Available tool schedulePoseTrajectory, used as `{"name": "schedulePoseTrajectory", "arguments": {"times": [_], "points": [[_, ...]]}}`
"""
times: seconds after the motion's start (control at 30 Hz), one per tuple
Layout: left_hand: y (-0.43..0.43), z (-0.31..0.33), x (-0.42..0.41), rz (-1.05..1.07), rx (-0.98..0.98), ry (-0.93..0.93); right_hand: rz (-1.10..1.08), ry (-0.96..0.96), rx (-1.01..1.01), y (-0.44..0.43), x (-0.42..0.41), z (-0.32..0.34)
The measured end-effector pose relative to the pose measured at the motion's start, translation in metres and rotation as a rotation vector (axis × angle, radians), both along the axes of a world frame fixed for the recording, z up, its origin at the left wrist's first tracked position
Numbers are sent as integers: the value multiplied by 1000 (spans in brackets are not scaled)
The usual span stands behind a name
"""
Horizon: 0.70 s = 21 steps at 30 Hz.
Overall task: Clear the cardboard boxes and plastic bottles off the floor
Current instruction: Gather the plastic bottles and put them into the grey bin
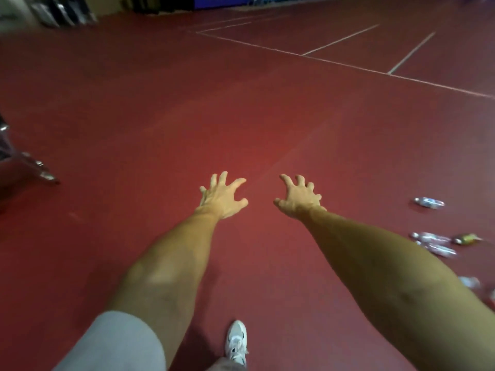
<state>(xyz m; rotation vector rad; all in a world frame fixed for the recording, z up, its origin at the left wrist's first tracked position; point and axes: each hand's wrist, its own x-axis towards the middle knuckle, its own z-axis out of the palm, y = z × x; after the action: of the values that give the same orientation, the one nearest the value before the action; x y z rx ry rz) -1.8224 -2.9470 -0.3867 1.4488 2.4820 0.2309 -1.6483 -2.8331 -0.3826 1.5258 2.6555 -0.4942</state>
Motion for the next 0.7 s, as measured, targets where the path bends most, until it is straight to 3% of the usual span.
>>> {"name": "schedulePoseTrajectory", "arguments": {"times": [0.23,0.57,0.7], "points": [[177,0,27,-185,60,-92,-246,-48,-15,120,40,-7],[393,-34,156,-567,-56,-44,-612,-68,-92,271,197,-42],[483,-44,223,-670,-96,-9,-692,25,-93,358,261,-56]]}}
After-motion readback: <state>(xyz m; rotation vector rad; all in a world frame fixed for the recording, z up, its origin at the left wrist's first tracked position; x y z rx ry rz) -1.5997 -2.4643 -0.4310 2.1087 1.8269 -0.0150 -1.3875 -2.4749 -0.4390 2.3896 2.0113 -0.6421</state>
